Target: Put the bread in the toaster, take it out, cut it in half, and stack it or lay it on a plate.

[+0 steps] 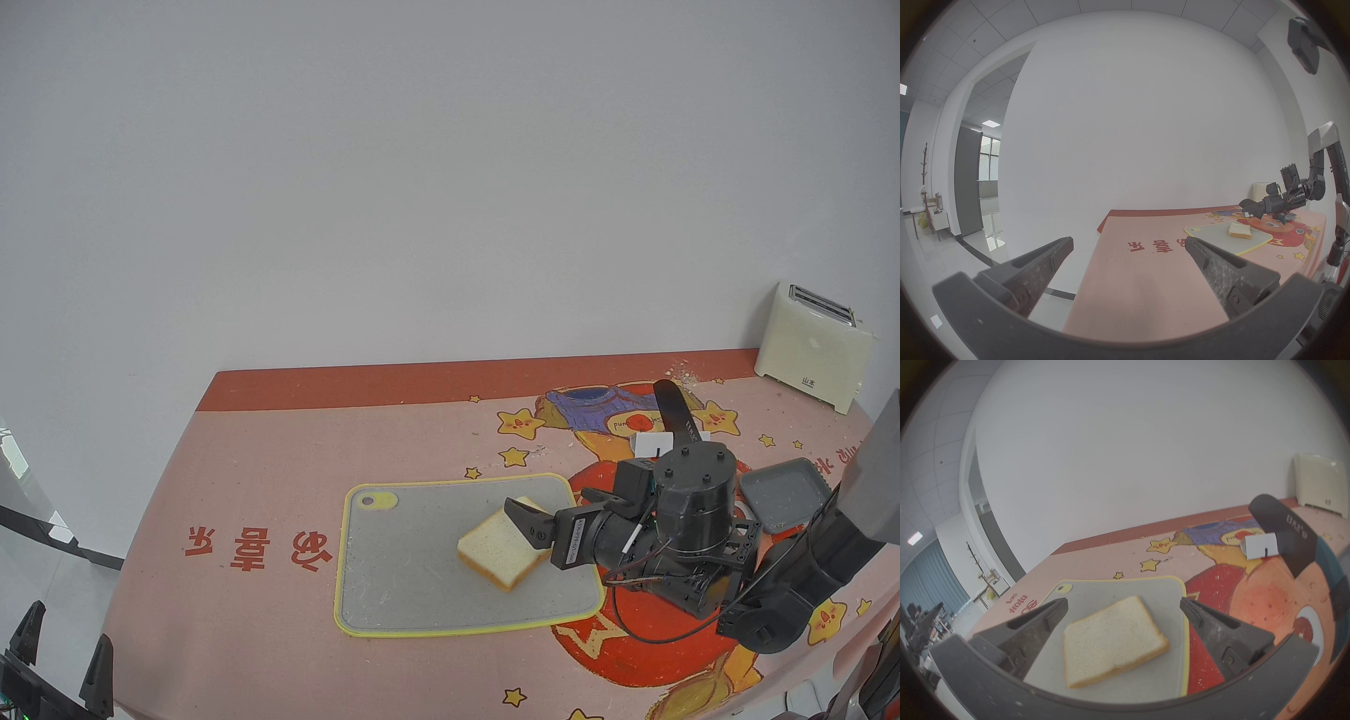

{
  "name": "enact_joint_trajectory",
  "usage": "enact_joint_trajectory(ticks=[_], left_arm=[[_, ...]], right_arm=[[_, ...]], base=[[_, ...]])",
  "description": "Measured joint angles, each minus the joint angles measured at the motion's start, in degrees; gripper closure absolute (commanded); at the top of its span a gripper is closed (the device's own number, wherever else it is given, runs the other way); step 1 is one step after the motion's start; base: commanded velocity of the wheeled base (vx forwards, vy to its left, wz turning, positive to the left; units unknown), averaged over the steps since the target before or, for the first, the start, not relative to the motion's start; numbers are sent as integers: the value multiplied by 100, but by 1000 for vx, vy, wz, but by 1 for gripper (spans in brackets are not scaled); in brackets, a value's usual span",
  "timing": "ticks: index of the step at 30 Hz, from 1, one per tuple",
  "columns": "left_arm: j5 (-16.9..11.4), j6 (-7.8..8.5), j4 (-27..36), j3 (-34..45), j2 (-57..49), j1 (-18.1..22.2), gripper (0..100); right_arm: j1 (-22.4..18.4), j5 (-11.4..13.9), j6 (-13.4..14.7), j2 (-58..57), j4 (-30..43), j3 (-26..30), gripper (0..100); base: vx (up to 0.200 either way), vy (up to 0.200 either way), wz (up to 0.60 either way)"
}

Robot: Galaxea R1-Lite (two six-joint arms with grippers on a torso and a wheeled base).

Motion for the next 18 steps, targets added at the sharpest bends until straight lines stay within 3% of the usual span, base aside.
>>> enact_joint_trajectory(ticks=[3, 13, 18], left_arm=[[0, 2, 1, 0, 0, 2, 0], [0, 2, 1, 0, 0, 0, 0], [0, 2, 0, 0, 0, -1, 0]], right_arm=[[22, 24, 191, 80, 17, -16, 0], [129, 90, 345, 322, -13, -52, 0], [361, 90, 556, 345, -2, -88, 0]], base=[[0, 0, 0], [0, 0, 0], [0, 0, 0]])
